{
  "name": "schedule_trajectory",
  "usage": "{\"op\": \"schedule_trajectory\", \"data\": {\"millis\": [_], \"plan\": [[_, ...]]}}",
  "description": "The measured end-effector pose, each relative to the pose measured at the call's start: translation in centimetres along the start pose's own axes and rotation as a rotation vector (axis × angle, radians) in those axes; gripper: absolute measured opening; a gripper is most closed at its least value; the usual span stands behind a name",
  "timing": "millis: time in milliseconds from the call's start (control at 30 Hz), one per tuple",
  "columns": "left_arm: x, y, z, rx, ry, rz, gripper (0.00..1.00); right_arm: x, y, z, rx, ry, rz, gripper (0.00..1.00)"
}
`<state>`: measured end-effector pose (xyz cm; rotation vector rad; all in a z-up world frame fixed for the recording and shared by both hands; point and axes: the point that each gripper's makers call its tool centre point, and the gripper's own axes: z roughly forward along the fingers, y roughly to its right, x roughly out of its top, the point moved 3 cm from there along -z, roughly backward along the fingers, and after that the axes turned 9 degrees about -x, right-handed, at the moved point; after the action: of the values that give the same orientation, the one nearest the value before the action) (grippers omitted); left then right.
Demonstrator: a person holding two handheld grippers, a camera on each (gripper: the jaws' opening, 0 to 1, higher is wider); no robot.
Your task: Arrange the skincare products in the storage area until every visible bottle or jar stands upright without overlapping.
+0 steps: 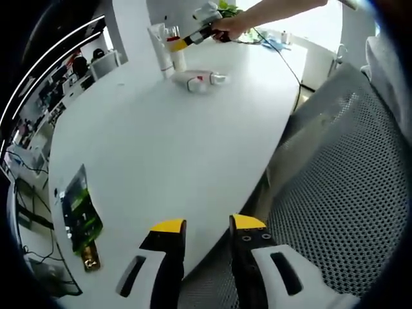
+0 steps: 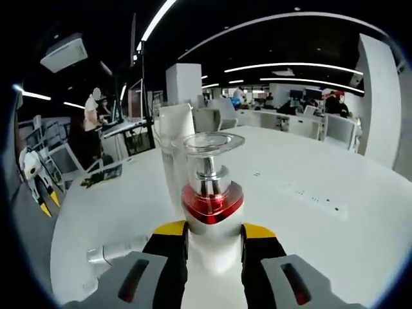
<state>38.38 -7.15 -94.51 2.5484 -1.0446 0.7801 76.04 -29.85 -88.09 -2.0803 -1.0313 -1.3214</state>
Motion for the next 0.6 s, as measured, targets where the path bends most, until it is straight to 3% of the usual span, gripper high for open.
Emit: {"op": "schedule_trajectory", "data": {"millis": [167, 233, 367, 467, 600], "plan": [[0.0, 0.0, 0.0, 0.002, 0.004, 0.001, 0.24, -0.3, 0.1, -0.2, -0.019, -0.023, 0.043, 0.27], [0.1, 0.0, -0.1, 0.003, 0.008, 0.004, 0.24, -1.2, 0.1, -0.6, -0.048, -0.066, 0.118, 0.32], [0.2, -0.1, -0.1, 0.009, 0.011, 0.007, 0.24, -2.7, -0.7, -2.2, -0.1, -0.046, 0.179, 0.35], [0.2, -0.1, -0.2, 0.014, 0.014, 0.013, 0.24, -4.4, -3.0, -3.8, -0.106, -0.08, 0.305, 0.31], [0.3, -0.2, -0.3, 0.019, 0.019, 0.017, 0.24, -6.3, -5.8, -5.5, -0.145, -0.119, 0.251, 0.3]]}}
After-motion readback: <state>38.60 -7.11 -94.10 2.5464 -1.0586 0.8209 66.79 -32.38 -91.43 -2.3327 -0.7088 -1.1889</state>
